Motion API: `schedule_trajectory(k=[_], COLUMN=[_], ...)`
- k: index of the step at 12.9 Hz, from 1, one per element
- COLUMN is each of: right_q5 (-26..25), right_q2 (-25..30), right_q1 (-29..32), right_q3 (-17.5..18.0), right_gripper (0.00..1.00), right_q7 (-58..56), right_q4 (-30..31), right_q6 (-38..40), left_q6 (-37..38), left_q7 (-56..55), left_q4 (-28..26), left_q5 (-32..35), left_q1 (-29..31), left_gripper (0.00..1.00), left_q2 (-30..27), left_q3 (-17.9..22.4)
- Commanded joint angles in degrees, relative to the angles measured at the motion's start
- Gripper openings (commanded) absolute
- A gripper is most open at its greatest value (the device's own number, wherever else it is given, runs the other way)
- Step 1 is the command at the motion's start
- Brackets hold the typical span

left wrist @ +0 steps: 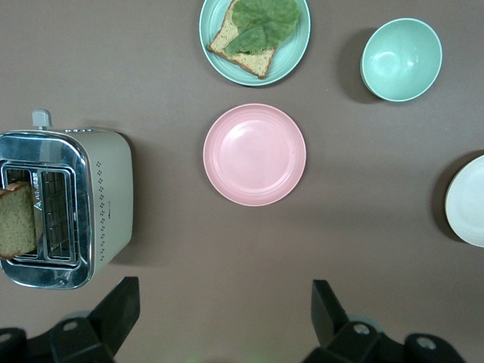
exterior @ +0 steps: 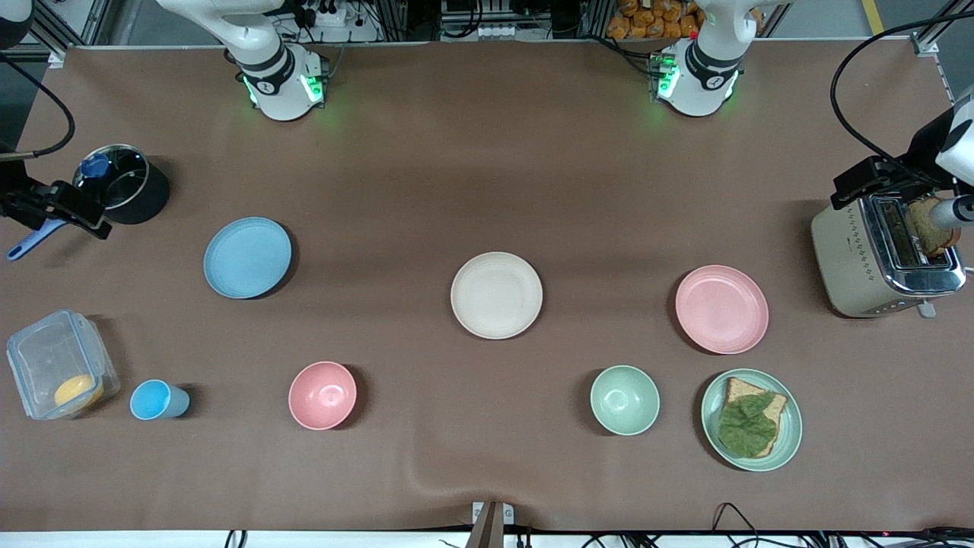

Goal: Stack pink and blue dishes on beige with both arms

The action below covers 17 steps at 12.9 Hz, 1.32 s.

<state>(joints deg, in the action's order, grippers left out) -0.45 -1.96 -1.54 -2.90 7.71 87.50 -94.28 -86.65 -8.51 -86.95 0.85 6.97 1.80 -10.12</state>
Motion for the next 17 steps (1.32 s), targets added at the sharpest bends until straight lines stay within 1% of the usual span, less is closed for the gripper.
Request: schedule_trajectory(k=[1, 4, 6, 8, 9, 10, 13, 15, 17], right_q5=[0.8, 0.8, 0.8, 0.8, 0.8, 0.8, 0.8, 0.8, 0.8], right_q2=[0.03, 0.03, 0.03, 0.03, 0.03, 0.03, 0.03, 0.03, -0.06], right_q1=[-0.22, -0.22, -0.22, -0.22, -0.22, -0.22, -0.22, -0.22, -0.22], right_q3=[-0.17, -0.17, -0.17, -0.17, -0.17, -0.17, -0.17, -0.17, -0.17], right_gripper=[1.0, 1.0, 1.0, 1.0, 1.0, 1.0, 1.0, 1.0, 1.0], right_q7=[0.12, 0.12, 0.12, 0.12, 0.12, 0.12, 0.12, -0.06, -0.5], right_q4=[-0.05, -0.05, -0.05, -0.05, -0.05, -0.05, -0.05, -0.05, 0.03], right_q6=[-0.29, -0.29, -0.29, -0.29, -0.29, -0.29, -0.2, -0.11, 0.15], left_q6=[0.87, 0.87, 0.26, -2.28, -4.82, -8.32, -22.63, -29.33, -35.22], left_q7=[1.21, 1.13, 1.13, 1.04, 1.04, 0.95, 0.86, 0.78, 0.78], left_q4=[0.29, 0.38, 0.03, -1.71, -3.55, -6.88, -17.25, -21.22, -23.34], left_q5=[1.08, 3.71, 3.98, 3.89, 3.89, 4.07, 4.33, 4.33, 4.33], left_q1=[0.24, -0.2, -0.11, 0.41, 0.42, 0.59, 3.13, 3.49, 5.42], left_gripper=[1.0, 1.0, 1.0, 1.0, 1.0, 1.0, 1.0, 1.0, 1.0], left_q2=[-0.49, -0.05, 0.91, 2.58, 2.94, 2.94, 4.08, 6.62, 10.74], left_q3=[-0.25, -0.6, -0.78, -0.78, -0.61, -0.52, -0.69, -0.6, -0.69])
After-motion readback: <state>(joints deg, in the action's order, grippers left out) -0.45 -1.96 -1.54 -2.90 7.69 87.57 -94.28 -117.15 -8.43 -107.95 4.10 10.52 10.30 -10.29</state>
